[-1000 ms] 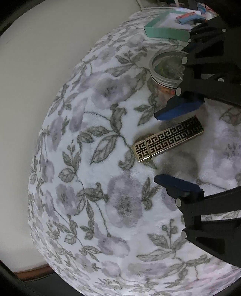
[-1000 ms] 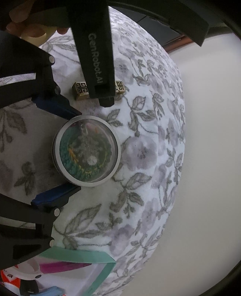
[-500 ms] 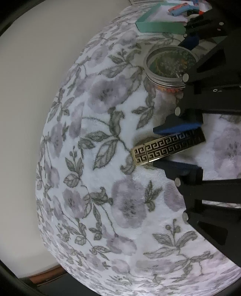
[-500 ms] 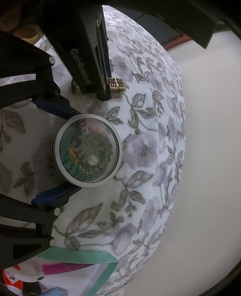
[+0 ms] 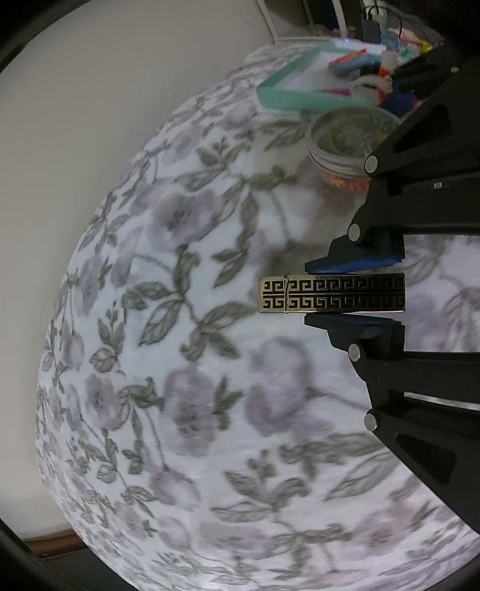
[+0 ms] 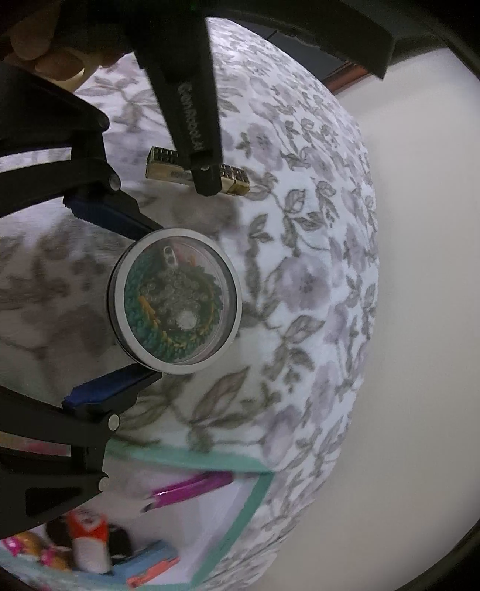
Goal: Organize rigid objects
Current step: 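Carry the metal tin and gold bar over the tray with both grippers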
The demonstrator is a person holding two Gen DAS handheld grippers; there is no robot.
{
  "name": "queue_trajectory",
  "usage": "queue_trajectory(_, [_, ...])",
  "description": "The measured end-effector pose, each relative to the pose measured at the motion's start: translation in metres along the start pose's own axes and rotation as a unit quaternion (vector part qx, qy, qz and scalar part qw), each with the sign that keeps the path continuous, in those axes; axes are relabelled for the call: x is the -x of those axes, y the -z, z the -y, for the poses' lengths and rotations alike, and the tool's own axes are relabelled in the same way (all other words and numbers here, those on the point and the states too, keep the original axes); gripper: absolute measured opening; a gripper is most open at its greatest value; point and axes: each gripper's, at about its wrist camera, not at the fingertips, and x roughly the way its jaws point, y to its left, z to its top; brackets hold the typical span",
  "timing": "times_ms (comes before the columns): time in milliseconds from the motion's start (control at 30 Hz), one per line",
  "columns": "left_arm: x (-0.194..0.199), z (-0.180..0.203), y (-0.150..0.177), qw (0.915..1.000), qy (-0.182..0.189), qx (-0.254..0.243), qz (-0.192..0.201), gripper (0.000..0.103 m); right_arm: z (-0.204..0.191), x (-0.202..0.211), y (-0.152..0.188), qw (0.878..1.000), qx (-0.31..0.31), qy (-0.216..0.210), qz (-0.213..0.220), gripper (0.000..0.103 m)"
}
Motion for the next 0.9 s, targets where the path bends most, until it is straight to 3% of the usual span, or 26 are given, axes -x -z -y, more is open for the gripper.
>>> queue_trajectory(500, [0.067, 0.045, 0.065, 0.9961, 0.07, -0.053, 0.007, 0.021, 0.039, 0.104, 0.051, 0.998, -0.05, 0.043, 0.011, 0.071])
queue_trajectory(900, [0.075, 0.117, 0.134, 0.9797, 0.128, -0.154, -0.014, 0.021, 0.106, 0.124, 0.118, 0.984, -0.128, 0.119, -0.027, 0.071])
